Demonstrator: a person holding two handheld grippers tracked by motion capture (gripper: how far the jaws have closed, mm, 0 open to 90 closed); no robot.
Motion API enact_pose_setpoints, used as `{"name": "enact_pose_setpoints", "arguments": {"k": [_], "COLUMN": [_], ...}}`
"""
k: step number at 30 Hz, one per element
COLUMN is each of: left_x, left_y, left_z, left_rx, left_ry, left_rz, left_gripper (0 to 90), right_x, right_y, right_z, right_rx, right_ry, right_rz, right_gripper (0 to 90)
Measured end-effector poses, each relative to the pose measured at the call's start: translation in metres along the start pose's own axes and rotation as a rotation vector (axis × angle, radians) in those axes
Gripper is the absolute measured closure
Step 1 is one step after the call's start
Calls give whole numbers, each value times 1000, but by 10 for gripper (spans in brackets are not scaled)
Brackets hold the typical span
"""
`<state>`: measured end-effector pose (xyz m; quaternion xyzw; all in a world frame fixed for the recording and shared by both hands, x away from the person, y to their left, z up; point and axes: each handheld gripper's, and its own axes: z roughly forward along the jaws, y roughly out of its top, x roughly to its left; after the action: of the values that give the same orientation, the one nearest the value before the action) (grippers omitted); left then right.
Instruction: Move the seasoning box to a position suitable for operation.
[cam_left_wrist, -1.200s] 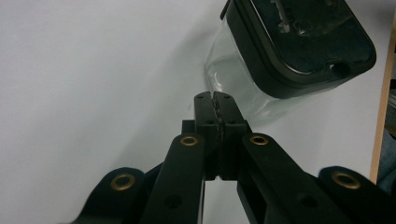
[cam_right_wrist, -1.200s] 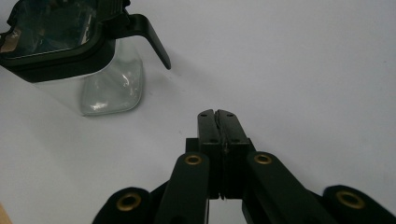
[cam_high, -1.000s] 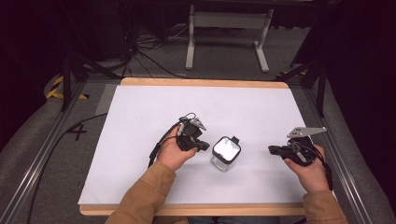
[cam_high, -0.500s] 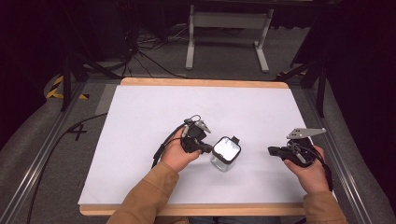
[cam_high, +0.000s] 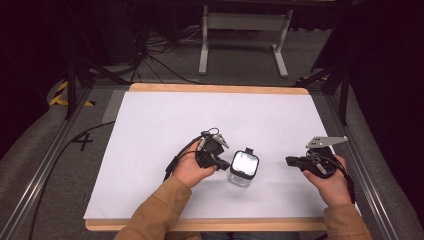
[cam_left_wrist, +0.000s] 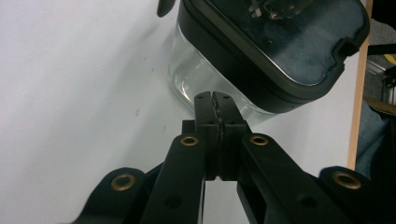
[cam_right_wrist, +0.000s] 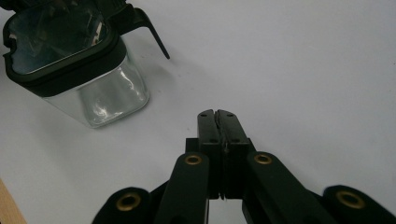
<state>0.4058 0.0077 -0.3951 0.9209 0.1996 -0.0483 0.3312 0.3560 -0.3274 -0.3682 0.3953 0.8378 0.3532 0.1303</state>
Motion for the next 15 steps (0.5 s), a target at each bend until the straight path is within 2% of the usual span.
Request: {"name": "enact_pose_setpoints", "arguments": {"k": [4,8,15], "left_x": [-6,-11,-17], "left_y": [2,3,4], "left_z": [2,3,5], "left_rx": [20,26,42], "left_ry": [-5,-14,-23], "left_rz": [25,26,49], "left_gripper": [899,898,898], "right_x": [0,1,1], "right_y": [1,2,3], "right_z": [1,1,2], "right_rx": [0,1,0], "right_ry": [2,5,7], "right_rz": [-5,-9,-12], "right_gripper": [900,900,900]}}
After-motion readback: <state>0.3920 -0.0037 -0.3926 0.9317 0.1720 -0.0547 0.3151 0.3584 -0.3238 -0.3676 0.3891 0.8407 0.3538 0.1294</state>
